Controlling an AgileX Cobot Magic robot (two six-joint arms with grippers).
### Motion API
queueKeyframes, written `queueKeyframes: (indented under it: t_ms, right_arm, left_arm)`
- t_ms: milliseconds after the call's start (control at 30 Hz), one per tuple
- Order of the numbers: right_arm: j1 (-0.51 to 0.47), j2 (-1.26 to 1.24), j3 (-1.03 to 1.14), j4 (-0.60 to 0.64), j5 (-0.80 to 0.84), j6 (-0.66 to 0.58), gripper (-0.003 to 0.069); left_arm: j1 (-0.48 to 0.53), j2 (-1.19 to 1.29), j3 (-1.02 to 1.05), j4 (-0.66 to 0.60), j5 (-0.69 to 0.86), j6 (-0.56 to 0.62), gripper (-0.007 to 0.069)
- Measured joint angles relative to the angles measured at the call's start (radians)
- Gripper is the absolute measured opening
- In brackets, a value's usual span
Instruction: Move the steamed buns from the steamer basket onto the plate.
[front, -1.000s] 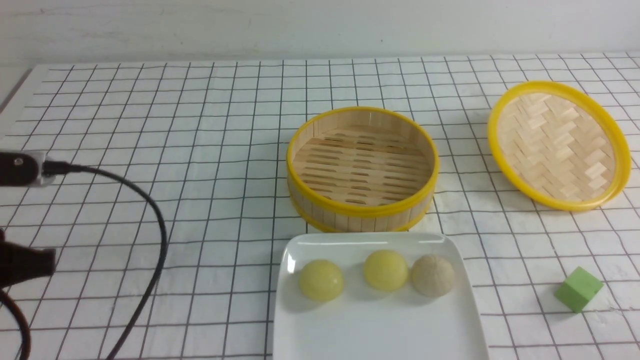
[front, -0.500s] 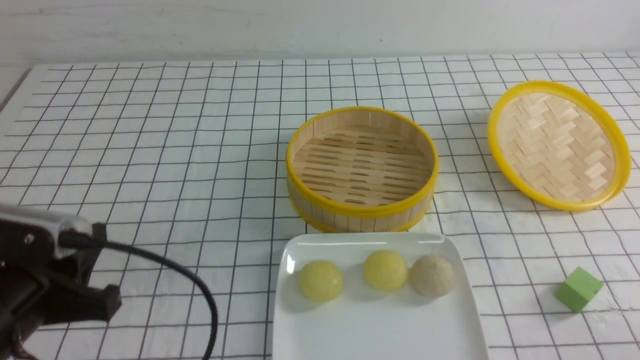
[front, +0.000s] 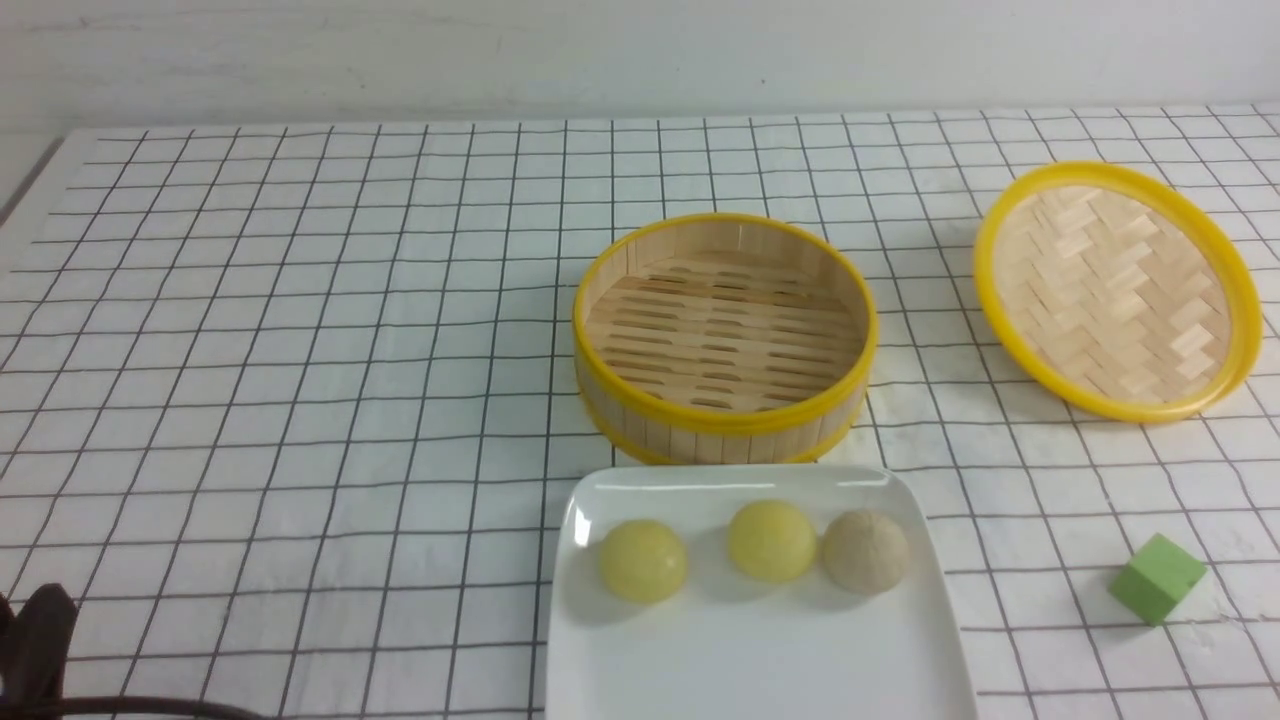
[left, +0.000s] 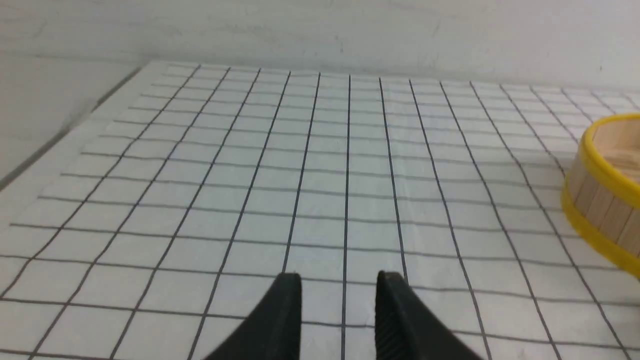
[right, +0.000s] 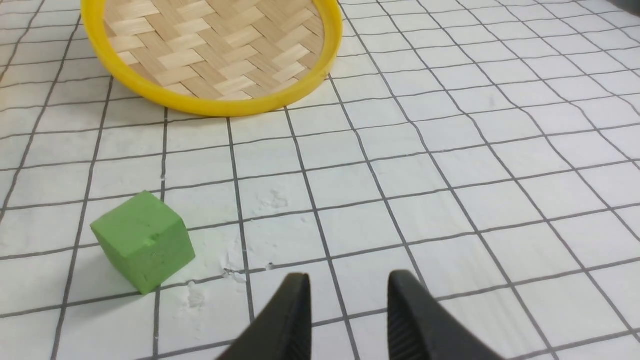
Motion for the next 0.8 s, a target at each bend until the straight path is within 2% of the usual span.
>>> queueKeyframes:
  t_ms: [167, 267, 367, 400, 433, 500, 567, 733, 800]
  right_arm:
    - [0.000, 0.000, 0.000, 0.000, 0.000, 0.000, 0.0240]
    - [0.000, 0.000, 0.000, 0.000, 0.000, 0.000, 0.0240]
    - [0.000, 0.000, 0.000, 0.000, 0.000, 0.000, 0.0240]
    - [0.000, 0.000, 0.000, 0.000, 0.000, 0.000, 0.0240]
    - [0.000, 0.000, 0.000, 0.000, 0.000, 0.000, 0.0240]
    - [0.000, 0.000, 0.000, 0.000, 0.000, 0.000, 0.0240]
    - [0.000, 0.000, 0.000, 0.000, 0.000, 0.000, 0.0240]
    - [0.000, 0.000, 0.000, 0.000, 0.000, 0.000, 0.0240]
    - [0.000, 0.000, 0.000, 0.000, 0.000, 0.000, 0.0240]
  left_arm:
    - [0.016, -0.008, 0.000, -0.001, 0.012, -0.028, 0.0241]
    - [0.016, -0.008, 0.000, -0.008, 0.022, -0.090, 0.0241]
    - [0.016, -0.008, 0.000, -0.014, 0.036, -0.218, 0.0241]
    - [0.016, -0.008, 0.000, -0.015, 0.038, -0.226, 0.0241]
    - [0.016, -0.008, 0.000, -0.016, 0.046, -0.306, 0.0241]
    - [0.016, -0.008, 0.000, -0.007, 0.050, -0.383, 0.0241]
    - [0.016, -0.008, 0.000, 0.017, 0.048, -0.422, 0.0241]
    - [0.016, -0.008, 0.000, 0.147, -0.001, -0.455, 0.0241]
    - [0.016, -0.008, 0.000, 0.157, -0.017, -0.450, 0.0241]
